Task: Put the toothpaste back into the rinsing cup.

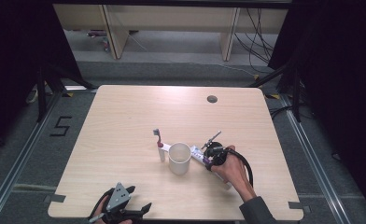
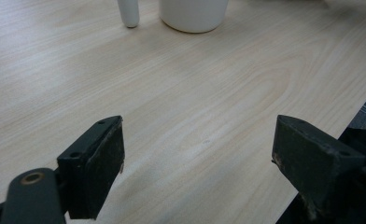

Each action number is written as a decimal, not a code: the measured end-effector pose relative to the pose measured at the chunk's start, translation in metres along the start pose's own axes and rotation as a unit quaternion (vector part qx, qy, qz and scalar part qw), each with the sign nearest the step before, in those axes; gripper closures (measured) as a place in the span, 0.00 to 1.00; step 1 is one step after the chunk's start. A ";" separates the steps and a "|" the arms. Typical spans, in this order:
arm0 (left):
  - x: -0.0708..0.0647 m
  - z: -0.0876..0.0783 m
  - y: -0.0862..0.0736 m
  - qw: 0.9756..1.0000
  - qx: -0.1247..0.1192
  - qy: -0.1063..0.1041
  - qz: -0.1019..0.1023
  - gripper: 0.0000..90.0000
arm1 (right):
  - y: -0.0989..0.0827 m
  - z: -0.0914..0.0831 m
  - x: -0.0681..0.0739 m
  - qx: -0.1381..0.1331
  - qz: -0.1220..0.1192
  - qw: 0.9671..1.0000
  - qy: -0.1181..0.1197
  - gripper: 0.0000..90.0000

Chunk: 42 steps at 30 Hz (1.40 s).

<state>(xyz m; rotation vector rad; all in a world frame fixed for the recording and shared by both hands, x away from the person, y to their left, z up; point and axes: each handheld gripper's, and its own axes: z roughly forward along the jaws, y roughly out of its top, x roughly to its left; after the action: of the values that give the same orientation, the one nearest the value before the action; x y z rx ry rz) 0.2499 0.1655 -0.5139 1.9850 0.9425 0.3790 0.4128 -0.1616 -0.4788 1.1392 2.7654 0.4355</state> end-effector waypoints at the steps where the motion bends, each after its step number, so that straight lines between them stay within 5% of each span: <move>1: 0.000 0.000 0.000 1.000 -0.002 0.000 -0.003 0.18 | 0.000 0.000 0.000 0.002 -0.003 1.000 0.001 0.84; 14: 0.000 0.000 0.000 1.000 0.000 -0.001 -0.002 0.19 | 0.007 -0.001 -0.003 0.025 -0.041 0.999 0.010 0.85; 19: 0.001 -0.001 0.000 1.000 0.007 -0.002 0.006 0.19 | 0.001 -0.003 -0.005 0.016 -0.035 0.999 0.015 0.85; 24: 0.001 -0.001 0.000 1.000 0.007 0.000 0.006 0.19 | -0.003 -0.012 -0.011 -0.020 -0.026 0.999 0.025 0.85; 29: 0.000 0.000 0.000 1.000 0.000 0.000 -0.003 0.19 | -0.004 -0.030 -0.015 -0.080 -0.026 0.996 0.036 0.85; 32: 0.000 0.000 0.000 1.000 0.000 0.001 -0.002 0.19 | -0.006 -0.038 -0.015 -0.101 0.007 0.994 0.041 0.85; 34: 0.000 0.000 0.000 1.000 0.000 0.002 -0.004 0.19 | -0.006 -0.042 -0.017 -0.123 -0.003 0.992 0.033 0.85; 35: 0.000 0.000 0.000 1.000 0.000 0.001 -0.004 0.19 | -0.007 -0.043 -0.016 -0.126 0.016 0.991 0.030 0.85; 36: 0.001 0.000 0.000 1.000 0.000 0.000 -0.002 0.19 | -0.006 -0.043 -0.019 -0.147 -0.005 0.989 0.022 0.85; 38: 0.001 0.000 0.000 1.000 -0.002 -0.001 -0.003 0.19 | -0.007 -0.048 -0.019 -0.163 0.014 0.986 0.025 0.85; 39: 0.001 0.000 0.000 1.000 -0.002 -0.001 -0.004 0.19 | -0.007 -0.051 -0.022 -0.171 -0.002 0.985 0.022 0.85; 40: 0.001 0.001 0.000 1.000 -0.002 -0.001 -0.003 0.19 | -0.007 -0.054 -0.021 -0.174 0.013 0.984 0.026 0.85; 42: 0.001 0.001 0.000 1.000 -0.002 -0.002 -0.004 0.19 | -0.007 -0.058 -0.023 -0.196 0.004 0.980 0.028 0.85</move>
<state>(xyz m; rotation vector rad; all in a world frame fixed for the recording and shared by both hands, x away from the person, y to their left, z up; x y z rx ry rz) 0.2508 0.1657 -0.5146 1.9767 0.9467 0.3723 0.4125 -0.1950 -0.4260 1.0509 2.5539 0.9747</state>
